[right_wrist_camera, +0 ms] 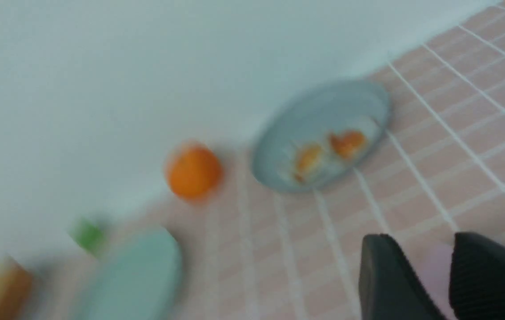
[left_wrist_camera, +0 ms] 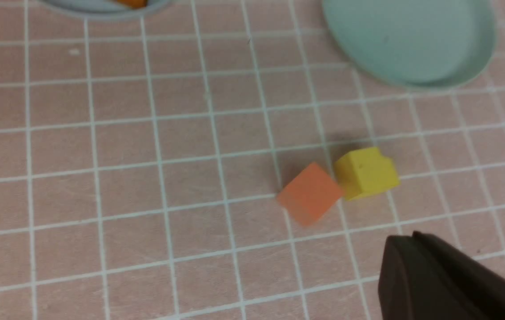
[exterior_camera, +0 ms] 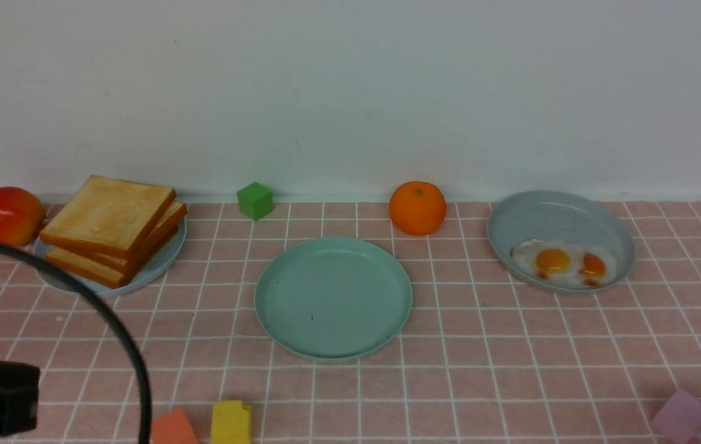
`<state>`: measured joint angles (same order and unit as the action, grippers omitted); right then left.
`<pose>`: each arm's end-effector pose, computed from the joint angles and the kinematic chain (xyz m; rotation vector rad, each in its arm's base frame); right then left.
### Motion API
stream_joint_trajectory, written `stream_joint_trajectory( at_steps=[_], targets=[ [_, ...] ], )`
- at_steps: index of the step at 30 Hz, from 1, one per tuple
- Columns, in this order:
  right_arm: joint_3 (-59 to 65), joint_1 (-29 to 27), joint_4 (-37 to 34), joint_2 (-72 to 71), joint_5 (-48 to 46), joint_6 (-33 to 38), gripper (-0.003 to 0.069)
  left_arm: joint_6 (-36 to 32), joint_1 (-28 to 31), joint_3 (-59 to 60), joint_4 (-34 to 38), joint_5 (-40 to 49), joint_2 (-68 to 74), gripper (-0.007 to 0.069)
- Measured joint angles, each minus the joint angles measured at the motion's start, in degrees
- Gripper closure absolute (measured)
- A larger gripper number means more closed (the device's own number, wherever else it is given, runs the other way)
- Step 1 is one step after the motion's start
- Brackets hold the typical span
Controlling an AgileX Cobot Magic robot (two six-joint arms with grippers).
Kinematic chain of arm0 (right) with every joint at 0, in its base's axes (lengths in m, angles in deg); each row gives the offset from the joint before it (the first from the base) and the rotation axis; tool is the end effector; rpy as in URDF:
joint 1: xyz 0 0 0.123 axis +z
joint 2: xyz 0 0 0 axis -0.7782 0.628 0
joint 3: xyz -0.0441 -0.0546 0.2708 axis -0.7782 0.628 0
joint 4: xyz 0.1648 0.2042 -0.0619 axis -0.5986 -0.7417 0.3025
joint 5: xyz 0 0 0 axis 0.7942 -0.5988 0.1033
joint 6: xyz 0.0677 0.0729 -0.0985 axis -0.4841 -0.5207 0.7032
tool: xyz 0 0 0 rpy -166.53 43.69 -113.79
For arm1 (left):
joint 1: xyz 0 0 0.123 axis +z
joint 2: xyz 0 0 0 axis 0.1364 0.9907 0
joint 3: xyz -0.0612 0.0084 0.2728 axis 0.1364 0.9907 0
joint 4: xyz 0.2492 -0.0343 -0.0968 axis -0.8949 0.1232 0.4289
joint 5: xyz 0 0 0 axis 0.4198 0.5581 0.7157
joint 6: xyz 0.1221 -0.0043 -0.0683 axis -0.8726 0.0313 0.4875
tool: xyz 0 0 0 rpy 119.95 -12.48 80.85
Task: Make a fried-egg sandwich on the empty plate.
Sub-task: Use the left arm to grab a slice of bread
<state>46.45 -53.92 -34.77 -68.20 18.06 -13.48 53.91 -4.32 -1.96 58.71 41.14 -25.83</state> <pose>0.1288 0.0045 0.1884 0.5019 1.5872 0.5089 0.1852 -0.0515 0.2746 0.1070 2.3666 -0.2741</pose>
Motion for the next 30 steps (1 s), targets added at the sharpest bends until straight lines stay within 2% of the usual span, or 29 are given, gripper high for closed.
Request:
stream_joint_trajectory(
  at_steps=[3,5,8,11,12,14,15,18,23,30],
  targets=[
    [0.0,0.0,-4.48,0.0,3.77,-1.2,0.0418,0.67,0.0,-1.98,0.9,-0.87,5.08,0.0638],
    [-0.47,0.06,-4.71,0.0,3.39,-1.14,0.0418,0.67,0.0,-2.25,2.19,-1.68,6.75,0.0638],
    [-7.33,1.29,-2.57,0.66,-5.75,1.74,0.0419,0.67,0.0,-4.1,4.05,-1.13,11.25,0.0638],
    [-21.86,3.03,2.17,7.48,-23.15,8.14,0.0452,0.67,0.0,-9.02,3.92,2.35,17.05,0.0638],
    [-24.88,3.17,3.15,8.62,-25.49,8.78,0.0459,0.67,-0.05,-10.11,3.65,2.88,18.15,0.0638],
    [-37.35,3.54,7.09,16.66,-39.31,14.58,0.051,0.67,-0.12,-15.24,1.86,3.72,23.12,0.0638],
    [-38.22,3.54,7.31,16.66,-40.22,15.07,0.0514,0.67,-0.12,-15.24,1.71,3.72,23.48,0.0638],
    [-51.08,5.77,8.32,24.24,-53.4,22.22,0.0589,2.41,-0.12,-21.98,-0.22,2.83,29.76,0.0638],
    [-58.58,12.71,4.54,28.62,-58.85,30.32,0.0637,3.86,0.16,-33.28,-4.45,3.34,41.56,0.0638],
    [-59.96,18.04,4.07,30.0,-57.92,33.32,0.0636,4.52,4.16,-48.53,-6.95,7.56,58.59,0.0638]
  ],
)
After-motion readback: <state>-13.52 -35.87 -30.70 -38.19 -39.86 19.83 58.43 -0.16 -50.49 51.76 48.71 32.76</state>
